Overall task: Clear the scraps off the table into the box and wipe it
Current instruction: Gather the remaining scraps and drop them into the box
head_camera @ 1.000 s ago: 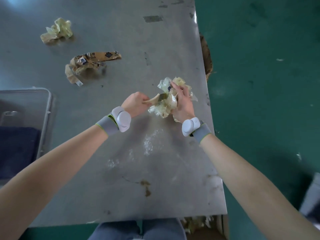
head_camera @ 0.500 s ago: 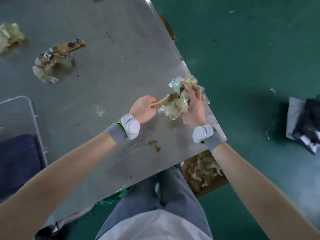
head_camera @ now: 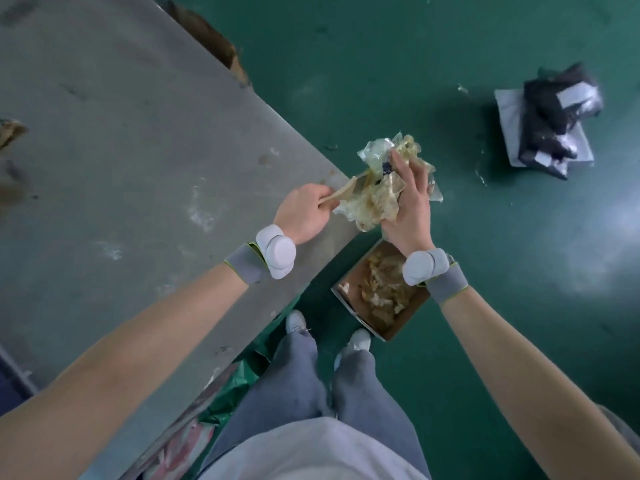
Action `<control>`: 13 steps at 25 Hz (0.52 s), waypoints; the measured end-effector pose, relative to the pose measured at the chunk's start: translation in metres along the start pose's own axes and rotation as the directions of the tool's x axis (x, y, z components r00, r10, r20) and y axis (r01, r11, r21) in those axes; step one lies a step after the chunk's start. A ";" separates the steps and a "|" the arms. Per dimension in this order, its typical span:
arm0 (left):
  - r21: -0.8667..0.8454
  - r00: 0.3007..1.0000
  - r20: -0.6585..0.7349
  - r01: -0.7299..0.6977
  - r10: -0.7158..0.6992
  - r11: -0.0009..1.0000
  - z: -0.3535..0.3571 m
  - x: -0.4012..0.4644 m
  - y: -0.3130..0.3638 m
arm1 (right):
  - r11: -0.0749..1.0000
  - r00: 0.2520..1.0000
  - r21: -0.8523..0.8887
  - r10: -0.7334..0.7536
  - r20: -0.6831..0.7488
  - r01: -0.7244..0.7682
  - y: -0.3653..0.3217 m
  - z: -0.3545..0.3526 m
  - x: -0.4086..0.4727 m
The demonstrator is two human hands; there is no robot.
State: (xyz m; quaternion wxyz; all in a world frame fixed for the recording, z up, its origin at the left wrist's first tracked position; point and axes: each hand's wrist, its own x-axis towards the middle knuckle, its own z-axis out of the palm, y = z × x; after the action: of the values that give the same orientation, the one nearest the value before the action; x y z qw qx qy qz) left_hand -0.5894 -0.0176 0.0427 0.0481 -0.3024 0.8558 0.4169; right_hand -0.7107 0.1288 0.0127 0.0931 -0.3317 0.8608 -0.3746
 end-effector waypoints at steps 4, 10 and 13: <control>0.026 0.996 0.081 -0.030 0.028 0.999 0.059 0.005 0.032 | 0.997 0.996 0.025 0.072 -0.046 -0.071 0.053 -0.031 -0.031; 0.090 0.977 0.213 0.004 -0.023 0.996 0.156 0.016 0.052 | 0.962 0.962 0.044 0.268 0.049 -0.270 0.142 -0.052 -0.075; 0.125 0.949 0.304 0.049 -0.085 0.991 0.211 0.029 0.049 | 0.927 0.925 0.034 0.368 0.097 -0.372 0.193 -0.048 -0.096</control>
State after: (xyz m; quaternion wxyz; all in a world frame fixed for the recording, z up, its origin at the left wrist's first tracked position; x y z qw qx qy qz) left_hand -0.6759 0.1486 -0.0699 0.2128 -0.2591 0.8497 0.4069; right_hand -0.7541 0.3145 -0.0988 0.2087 -0.1771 0.8930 -0.3572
